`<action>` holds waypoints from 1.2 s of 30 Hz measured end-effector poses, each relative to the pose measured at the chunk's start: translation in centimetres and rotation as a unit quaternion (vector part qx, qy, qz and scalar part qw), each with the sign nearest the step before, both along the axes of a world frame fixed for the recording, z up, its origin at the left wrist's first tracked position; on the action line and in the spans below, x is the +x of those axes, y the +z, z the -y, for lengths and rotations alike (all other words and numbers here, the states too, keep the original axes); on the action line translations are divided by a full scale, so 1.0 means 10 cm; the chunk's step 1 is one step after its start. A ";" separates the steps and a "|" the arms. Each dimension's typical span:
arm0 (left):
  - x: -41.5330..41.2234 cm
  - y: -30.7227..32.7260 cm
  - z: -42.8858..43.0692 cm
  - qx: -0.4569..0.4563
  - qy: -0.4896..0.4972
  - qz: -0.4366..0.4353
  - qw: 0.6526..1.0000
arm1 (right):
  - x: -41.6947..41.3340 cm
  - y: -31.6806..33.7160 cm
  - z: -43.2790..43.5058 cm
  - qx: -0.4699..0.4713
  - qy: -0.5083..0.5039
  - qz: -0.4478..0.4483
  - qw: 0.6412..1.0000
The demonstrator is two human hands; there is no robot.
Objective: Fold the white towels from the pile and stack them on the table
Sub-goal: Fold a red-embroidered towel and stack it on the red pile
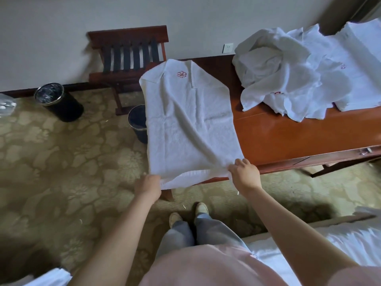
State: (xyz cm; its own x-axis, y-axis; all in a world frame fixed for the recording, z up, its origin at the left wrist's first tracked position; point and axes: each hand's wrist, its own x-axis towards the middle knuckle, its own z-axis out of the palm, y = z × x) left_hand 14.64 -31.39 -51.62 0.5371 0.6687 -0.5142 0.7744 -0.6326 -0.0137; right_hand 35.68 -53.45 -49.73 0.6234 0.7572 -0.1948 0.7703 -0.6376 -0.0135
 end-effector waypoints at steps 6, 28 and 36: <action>0.21 0.38 -0.38 0.135 -0.004 0.044 0.990 | 0.14 0.28 -0.41 0.089 -0.128 -0.034 0.987; 1.73 1.28 -1.93 0.236 -0.007 0.060 0.970 | 1.51 1.05 -1.93 0.227 -0.195 0.010 0.954; 2.27 0.96 -2.16 0.190 0.010 0.028 0.981 | 2.10 0.66 -2.26 0.113 -0.182 -0.052 0.975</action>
